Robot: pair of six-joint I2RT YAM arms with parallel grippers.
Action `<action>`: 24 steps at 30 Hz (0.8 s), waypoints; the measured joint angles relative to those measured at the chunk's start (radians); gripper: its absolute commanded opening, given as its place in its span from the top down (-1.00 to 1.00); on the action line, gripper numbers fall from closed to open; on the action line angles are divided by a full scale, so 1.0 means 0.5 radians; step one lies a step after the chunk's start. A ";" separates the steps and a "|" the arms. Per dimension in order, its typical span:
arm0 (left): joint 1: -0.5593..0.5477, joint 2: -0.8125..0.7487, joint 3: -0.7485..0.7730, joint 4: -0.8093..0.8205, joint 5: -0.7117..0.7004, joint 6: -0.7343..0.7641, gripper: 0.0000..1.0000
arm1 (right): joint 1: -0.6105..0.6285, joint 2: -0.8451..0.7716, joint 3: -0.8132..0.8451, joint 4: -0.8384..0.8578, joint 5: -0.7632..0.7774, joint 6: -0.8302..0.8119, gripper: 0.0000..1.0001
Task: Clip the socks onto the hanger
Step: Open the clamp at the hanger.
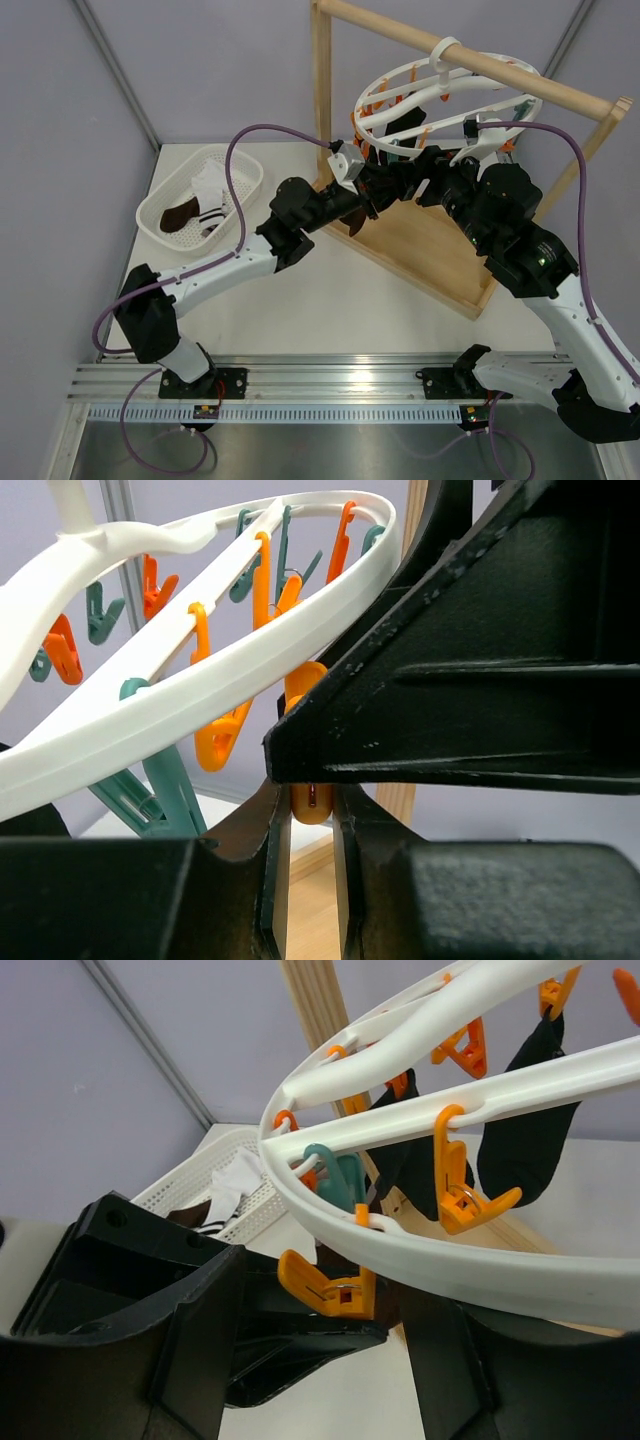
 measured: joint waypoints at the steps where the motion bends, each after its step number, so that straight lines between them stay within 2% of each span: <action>1: 0.000 -0.009 0.000 -0.015 0.001 -0.011 0.88 | 0.000 -0.001 0.000 -0.008 0.021 -0.001 -0.37; 7: 0.001 -0.107 0.001 -0.204 -0.008 -0.105 0.92 | 0.001 -0.019 0.002 -0.037 0.097 0.000 -0.36; 24: 0.011 -0.157 0.285 -0.775 -0.044 -0.251 0.96 | 0.002 0.097 0.217 -0.112 -0.046 -0.034 -0.26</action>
